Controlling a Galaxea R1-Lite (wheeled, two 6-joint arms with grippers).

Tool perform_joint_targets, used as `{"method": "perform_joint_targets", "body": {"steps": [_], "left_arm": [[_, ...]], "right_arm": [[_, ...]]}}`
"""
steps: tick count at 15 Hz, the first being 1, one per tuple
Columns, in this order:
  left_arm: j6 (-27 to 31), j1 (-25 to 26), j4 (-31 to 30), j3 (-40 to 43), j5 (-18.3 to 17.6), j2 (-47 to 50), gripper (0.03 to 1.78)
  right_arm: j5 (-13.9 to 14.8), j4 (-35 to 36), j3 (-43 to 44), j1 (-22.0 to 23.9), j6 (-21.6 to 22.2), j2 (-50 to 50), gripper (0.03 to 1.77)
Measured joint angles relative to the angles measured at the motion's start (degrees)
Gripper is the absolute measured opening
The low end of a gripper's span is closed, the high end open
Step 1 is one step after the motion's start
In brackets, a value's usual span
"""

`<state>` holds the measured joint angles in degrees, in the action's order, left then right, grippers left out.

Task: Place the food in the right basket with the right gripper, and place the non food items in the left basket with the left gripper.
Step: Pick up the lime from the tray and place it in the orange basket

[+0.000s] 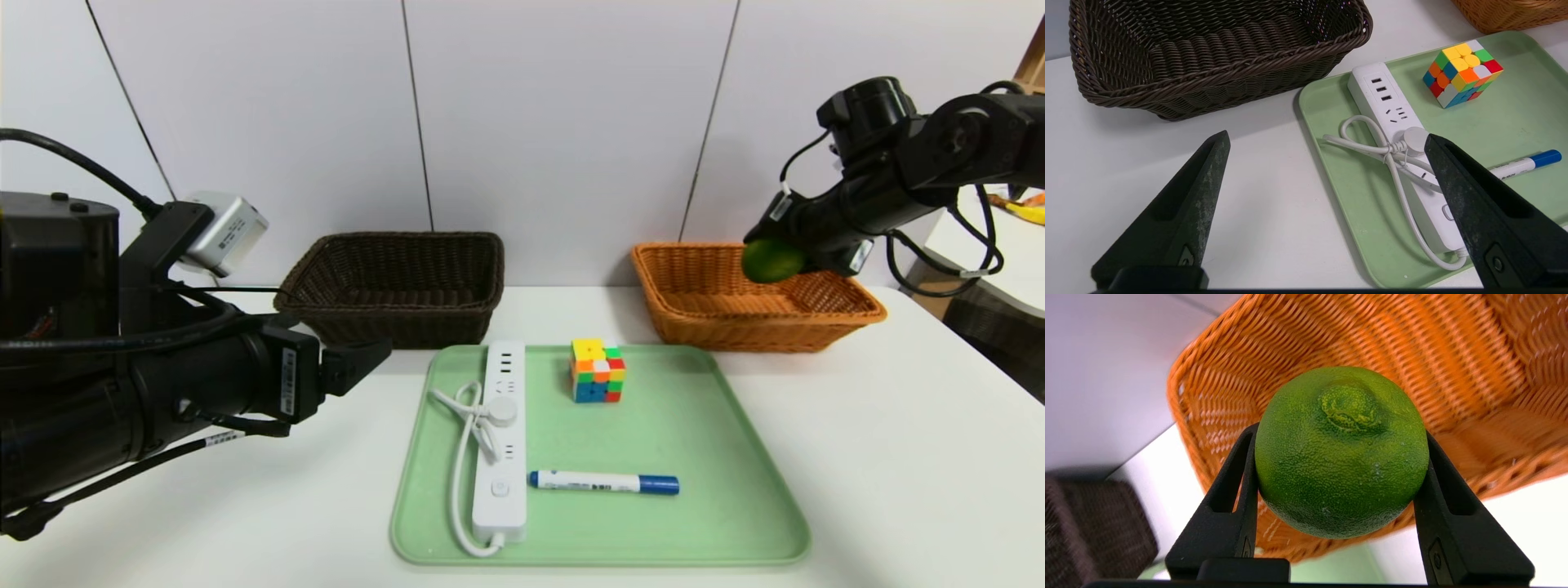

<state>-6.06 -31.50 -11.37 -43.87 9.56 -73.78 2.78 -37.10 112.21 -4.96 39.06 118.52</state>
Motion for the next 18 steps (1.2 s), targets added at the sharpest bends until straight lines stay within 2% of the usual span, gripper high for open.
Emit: {"method": "perform_joint_targets", "body": {"steps": [6,13,18], "left_arm": [[-0.4,0.1,-0.1,-0.3,0.0,-1.6,1.69],[-0.3,0.1,-0.1,-0.2,0.0,-1.9,1.69],[-0.1,0.1,-0.1,0.0,0.0,-1.8,1.69]], "right_arm": [[1.0,3.9,0.1,0.8,-1.4,4.1,1.03],[1.5,4.9,0.1,1.2,-1.7,6.4,1.03],[1.4,5.0,0.1,1.9,-1.8,6.6,1.33]]}}
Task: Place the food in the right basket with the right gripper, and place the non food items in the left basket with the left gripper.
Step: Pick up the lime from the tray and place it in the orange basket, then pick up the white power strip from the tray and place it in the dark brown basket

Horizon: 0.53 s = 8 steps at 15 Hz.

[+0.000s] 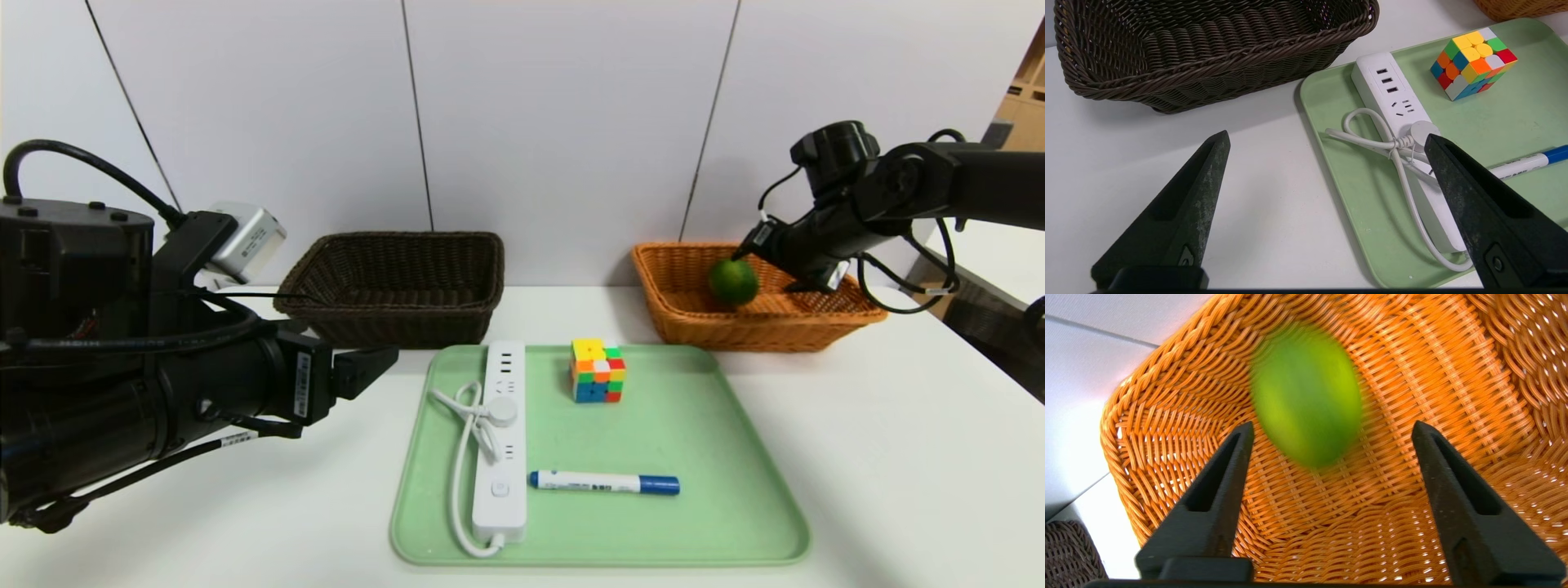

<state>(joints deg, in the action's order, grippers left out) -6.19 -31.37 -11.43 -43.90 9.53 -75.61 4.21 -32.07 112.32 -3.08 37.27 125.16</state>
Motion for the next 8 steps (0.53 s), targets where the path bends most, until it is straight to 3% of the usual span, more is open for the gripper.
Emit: {"method": "perform_joint_targets", "body": {"steps": [8], "left_arm": [[0.0,0.0,0.0,-0.9,0.1,0.2,1.69]], "right_arm": [[0.0,-1.3,-0.1,0.1,-3.0,-5.7,1.57]]}}
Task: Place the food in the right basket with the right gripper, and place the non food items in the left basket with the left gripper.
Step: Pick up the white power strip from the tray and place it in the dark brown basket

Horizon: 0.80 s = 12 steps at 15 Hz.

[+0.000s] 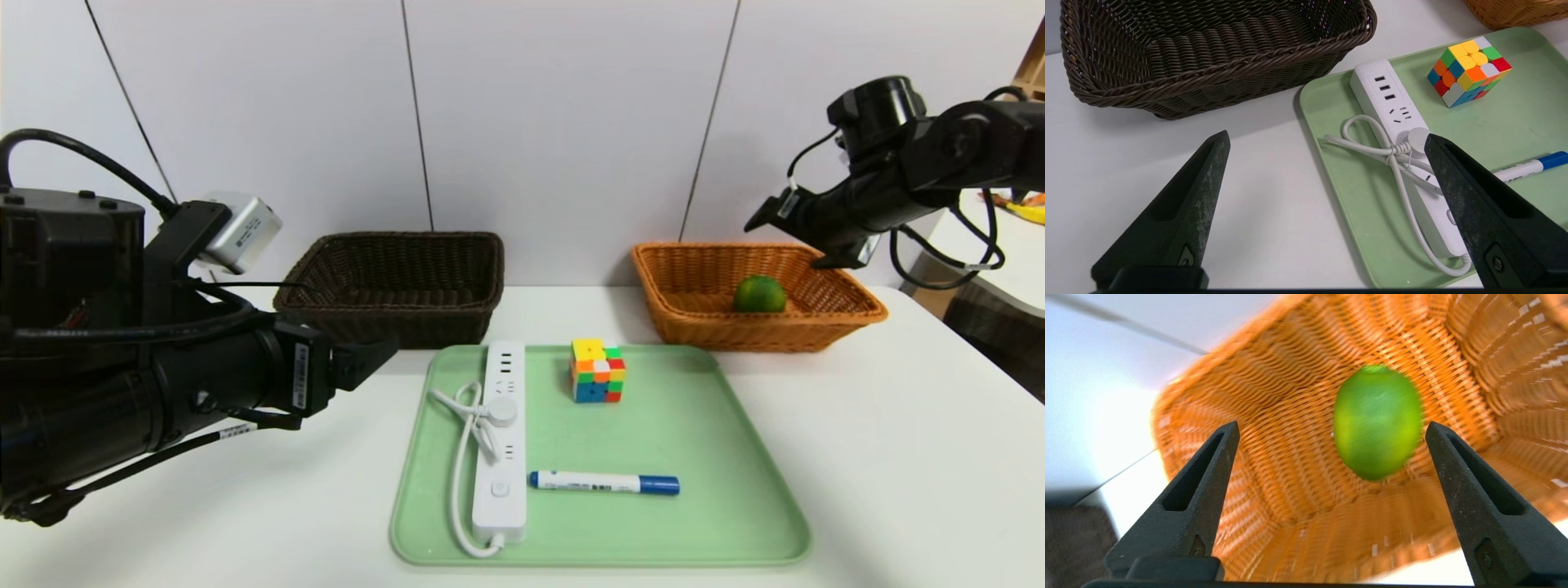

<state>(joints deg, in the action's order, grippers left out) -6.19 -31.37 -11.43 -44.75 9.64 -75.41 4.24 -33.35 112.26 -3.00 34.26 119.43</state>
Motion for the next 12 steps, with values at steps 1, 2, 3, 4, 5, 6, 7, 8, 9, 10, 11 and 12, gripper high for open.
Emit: {"method": "perform_joint_targets", "body": {"steps": [1,2,3,4,5,6,7,8,9,10,11,12], "left_arm": [[0.0,0.0,0.0,-0.3,0.2,0.0,1.69],[0.1,0.0,0.0,-0.6,0.2,0.1,1.69],[0.1,0.0,0.0,-0.9,0.2,0.1,1.69],[0.2,0.0,0.0,-1.1,0.2,0.1,1.69],[0.3,0.0,0.0,-1.4,0.2,0.2,1.69],[0.4,0.0,0.1,-1.6,0.2,0.2,1.69],[0.4,0.0,0.1,-1.9,0.2,0.2,1.69],[0.4,0.0,0.3,-2.0,0.3,0.3,1.69],[0.5,0.0,0.6,-2.0,0.4,0.4,1.69],[0.5,-0.1,0.9,-2.1,0.5,0.4,1.69],[0.6,-0.1,1.5,-2.1,0.5,0.4,1.69],[0.8,-0.4,2.2,-2.3,0.5,0.4,1.69]], "right_arm": [[0.0,-0.8,0.0,-0.5,-0.7,-2.0,1.59],[0.0,-1.7,0.0,-1.2,-1.2,-4.2,1.61],[0.0,-2.7,0.0,-2.2,-1.5,-6.8,1.62],[0.0,-4.0,0.0,-3.3,-1.6,-9.3,1.63],[0.0,-5.3,0.0,-4.7,-1.7,-11.8,1.64],[0.0,-6.9,0.0,-6.1,-1.7,-14.3,1.65],[0.0,-8.6,0.0,-7.8,-1.7,-17.0,1.65],[0.1,-10.7,0.0,-9.5,-1.7,-19.4,1.66],[0.3,-13.3,0.0,-11.7,-2.0,-21.9,1.67],[0.6,-15.8,0.0,-13.7,-3.3,-24.1,1.67],[1.0,-17.6,-0.1,-15.5,-6.0,-26.0,1.68],[1.9,-18.5,-0.4,-16.8,-9.5,-27.7,1.68]]}}
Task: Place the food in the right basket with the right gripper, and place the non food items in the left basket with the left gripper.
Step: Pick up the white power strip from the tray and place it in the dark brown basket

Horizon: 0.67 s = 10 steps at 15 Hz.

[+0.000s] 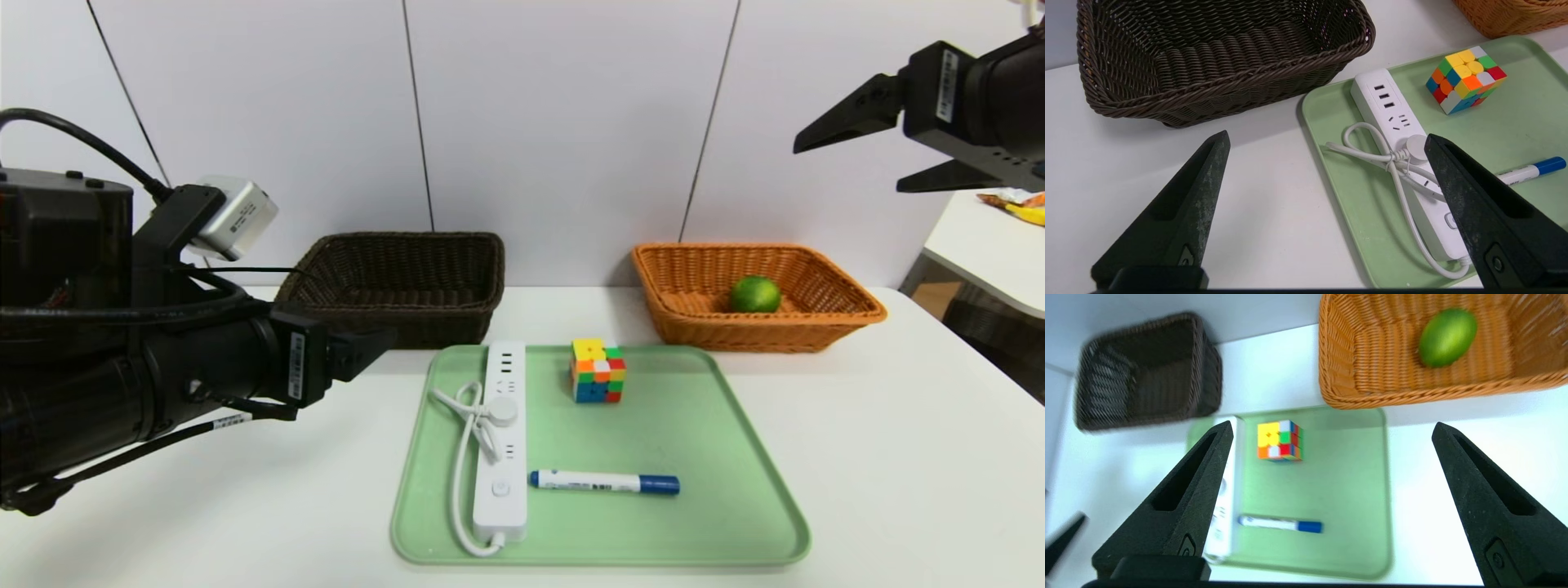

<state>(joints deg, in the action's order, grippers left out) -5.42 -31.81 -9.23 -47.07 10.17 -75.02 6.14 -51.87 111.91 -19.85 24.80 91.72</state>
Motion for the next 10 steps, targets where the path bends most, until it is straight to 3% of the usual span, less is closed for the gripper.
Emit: {"method": "perform_joint_targets", "body": {"steps": [3,6,10], "left_arm": [[-0.3,-3.7,3.8,-2.7,2.3,-1.2,1.69],[-0.7,-8.6,9.0,-9.0,6.0,-4.8,1.69],[-6.3,-13.1,21.5,-19.8,6.9,-10.6,1.69]], "right_arm": [[6.1,-0.2,-0.3,-2.1,-10.9,-2.9,1.69],[7.5,-0.5,-0.8,-2.7,-11.0,-3.6,1.69],[9.5,-0.5,-2.2,-2.4,-7.5,-3.7,1.69]]}}
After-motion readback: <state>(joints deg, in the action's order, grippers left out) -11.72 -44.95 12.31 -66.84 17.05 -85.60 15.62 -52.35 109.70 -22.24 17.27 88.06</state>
